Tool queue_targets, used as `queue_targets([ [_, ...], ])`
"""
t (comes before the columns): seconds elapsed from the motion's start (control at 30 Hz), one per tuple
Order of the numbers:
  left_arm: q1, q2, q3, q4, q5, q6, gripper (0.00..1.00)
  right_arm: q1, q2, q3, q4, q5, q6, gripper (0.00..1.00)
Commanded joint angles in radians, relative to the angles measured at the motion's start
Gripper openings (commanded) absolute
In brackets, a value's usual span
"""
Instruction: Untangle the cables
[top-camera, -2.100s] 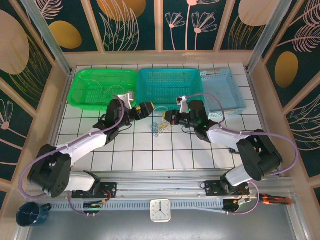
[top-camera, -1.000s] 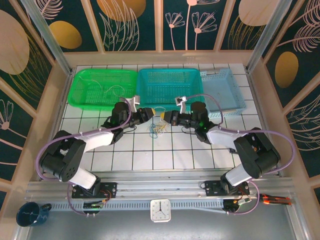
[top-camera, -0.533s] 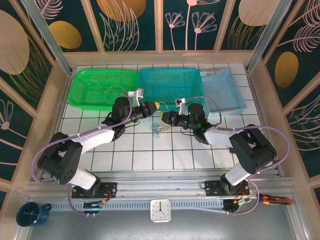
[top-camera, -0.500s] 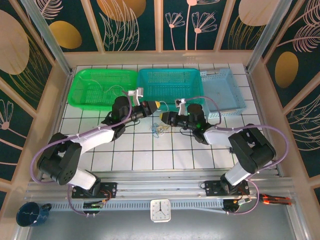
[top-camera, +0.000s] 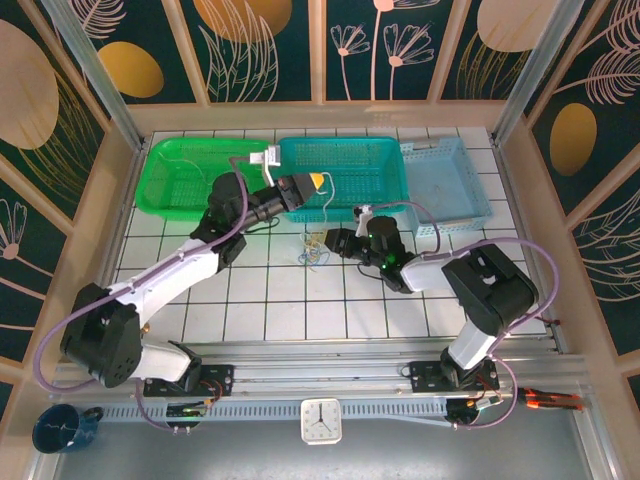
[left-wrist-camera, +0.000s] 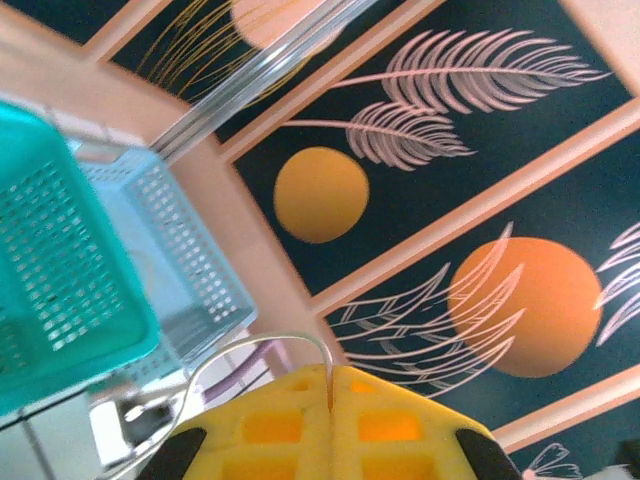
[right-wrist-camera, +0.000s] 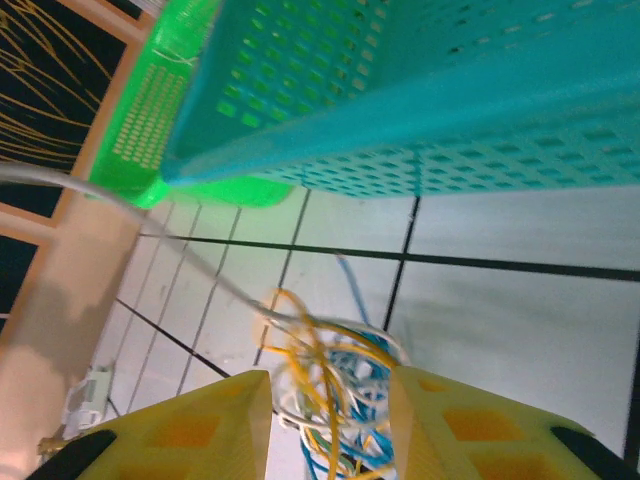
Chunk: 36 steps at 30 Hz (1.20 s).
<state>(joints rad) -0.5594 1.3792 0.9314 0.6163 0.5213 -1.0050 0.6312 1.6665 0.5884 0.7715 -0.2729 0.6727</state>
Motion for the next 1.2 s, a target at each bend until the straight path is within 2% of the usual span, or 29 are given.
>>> queue_targets([
  [0.0,-0.006,-0.038,0.083,0.007,0.036,-0.039,0.0,0.015,0.025,-0.015,0.049,0.054,0.017,0.36],
  [0.27,-0.007,-0.063,0.178,-0.028,0.041,-0.038,0.0,0.022,0.04,-0.015,0.044,0.057,0.034,0.36],
  [0.5,-0.006,-0.061,0.183,-0.042,0.035,-0.032,0.0,0.023,-0.073,-0.057,-0.043,0.059,0.007,0.38],
  [0.73,-0.008,-0.049,0.201,-0.039,0.036,-0.035,0.0,0.025,-0.262,-0.075,-0.205,0.105,-0.067,0.51],
  [0.9,-0.011,-0.04,0.225,-0.041,0.044,-0.042,0.0,0.045,-0.35,-0.024,-0.285,0.133,-0.128,0.57],
  [1.03,-0.018,-0.037,0.232,-0.038,0.046,-0.045,0.0,0.052,-0.342,0.047,-0.304,0.161,-0.152,0.58],
  [1.17,-0.023,-0.038,0.239,-0.03,0.047,-0.056,0.0,0.053,-0.269,0.131,-0.303,0.207,-0.154,0.58],
])
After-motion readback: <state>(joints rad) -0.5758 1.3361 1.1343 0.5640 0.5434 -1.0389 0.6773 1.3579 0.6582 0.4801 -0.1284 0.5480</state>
